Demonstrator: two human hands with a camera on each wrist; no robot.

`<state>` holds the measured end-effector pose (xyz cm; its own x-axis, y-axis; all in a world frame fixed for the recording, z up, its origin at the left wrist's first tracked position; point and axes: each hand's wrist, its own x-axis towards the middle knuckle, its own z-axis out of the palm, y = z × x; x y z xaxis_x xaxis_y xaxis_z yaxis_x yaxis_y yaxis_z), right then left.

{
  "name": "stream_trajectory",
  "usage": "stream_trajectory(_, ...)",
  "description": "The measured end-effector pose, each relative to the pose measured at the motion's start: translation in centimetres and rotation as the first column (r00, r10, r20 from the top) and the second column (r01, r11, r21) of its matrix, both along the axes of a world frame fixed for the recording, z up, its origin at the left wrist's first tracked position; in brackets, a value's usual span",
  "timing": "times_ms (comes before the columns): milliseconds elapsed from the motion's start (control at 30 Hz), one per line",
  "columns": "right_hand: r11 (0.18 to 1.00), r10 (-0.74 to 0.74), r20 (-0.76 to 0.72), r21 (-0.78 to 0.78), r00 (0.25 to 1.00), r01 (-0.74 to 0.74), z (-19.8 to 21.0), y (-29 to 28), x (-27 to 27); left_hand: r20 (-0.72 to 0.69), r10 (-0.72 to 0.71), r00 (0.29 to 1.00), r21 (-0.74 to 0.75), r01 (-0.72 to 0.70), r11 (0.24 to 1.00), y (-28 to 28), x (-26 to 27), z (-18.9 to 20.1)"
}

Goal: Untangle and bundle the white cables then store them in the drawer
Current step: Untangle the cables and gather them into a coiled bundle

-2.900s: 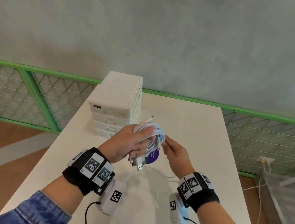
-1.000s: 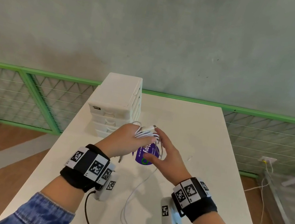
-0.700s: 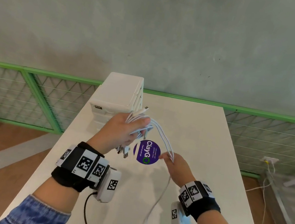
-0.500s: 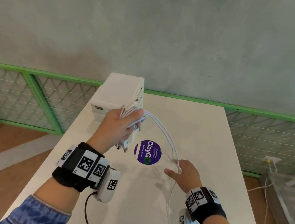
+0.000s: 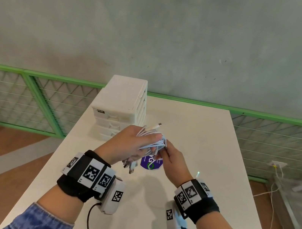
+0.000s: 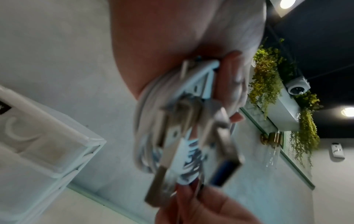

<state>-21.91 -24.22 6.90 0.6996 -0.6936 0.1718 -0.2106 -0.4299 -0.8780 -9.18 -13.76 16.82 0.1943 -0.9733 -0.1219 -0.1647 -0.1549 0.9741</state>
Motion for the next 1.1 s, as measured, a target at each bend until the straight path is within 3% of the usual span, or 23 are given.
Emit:
stream_trajectory(200,0.999,0.050,-0.122,0.022,0.991,-0.048,-2.9,1.1,-0.1,-0.266,0.051,0.963,-0.098,-0.079,0.992,-0.2,0.7,-0.9)
stream_trajectory(367,0.992,0.099,-0.239,0.103,0.966,-0.076,-4.7,1.3,-0.5,-0.632,0.014,0.775,-0.254,-0.224,0.941,-1.3,1.6,-0.6)
stream_trajectory(467,0.989,0.138,-0.272,0.095,0.952,-0.116,-4.3,1.7,-0.4,-0.718,0.050,0.694,-0.266,-0.341,0.902,-2.0,1.4,-0.5)
stream_trajectory(600,0.966,0.250,-0.354,0.025,0.901,-0.258,-2.8,2.8,0.0,-0.755,0.128,0.643,-0.244,-0.457,0.855,-2.6,1.4,-0.8)
stream_trajectory(700,0.955,0.270,-0.287,-0.042,0.919,-0.294,-1.4,3.2,-0.1,-0.656,0.251,0.712,-0.241,-0.513,0.824,-2.7,1.7,-1.4)
stream_trajectory(800,0.962,0.235,-0.142,-0.103,0.961,-0.251,0.7,2.7,-0.1,-0.275,0.384,0.881,-0.286,-0.457,0.842,-2.6,1.7,-2.9)
stream_trajectory(867,0.971,0.203,-0.029,-0.122,0.979,-0.205,1.9,2.1,0.1,-0.005,0.334,0.943,-0.306,-0.319,0.897,-2.4,1.5,-3.9)
stream_trajectory(933,0.968,0.203,0.027,-0.159,0.979,-0.196,2.8,1.5,0.2,0.147,0.226,0.963,-0.260,-0.183,0.948,-2.3,1.3,-4.4)
stream_trajectory(1100,0.960,0.203,0.071,-0.212,0.977,-0.184,3.8,0.6,-0.2,0.230,0.040,0.972,0.011,-0.044,0.999,-2.7,0.7,-4.4)
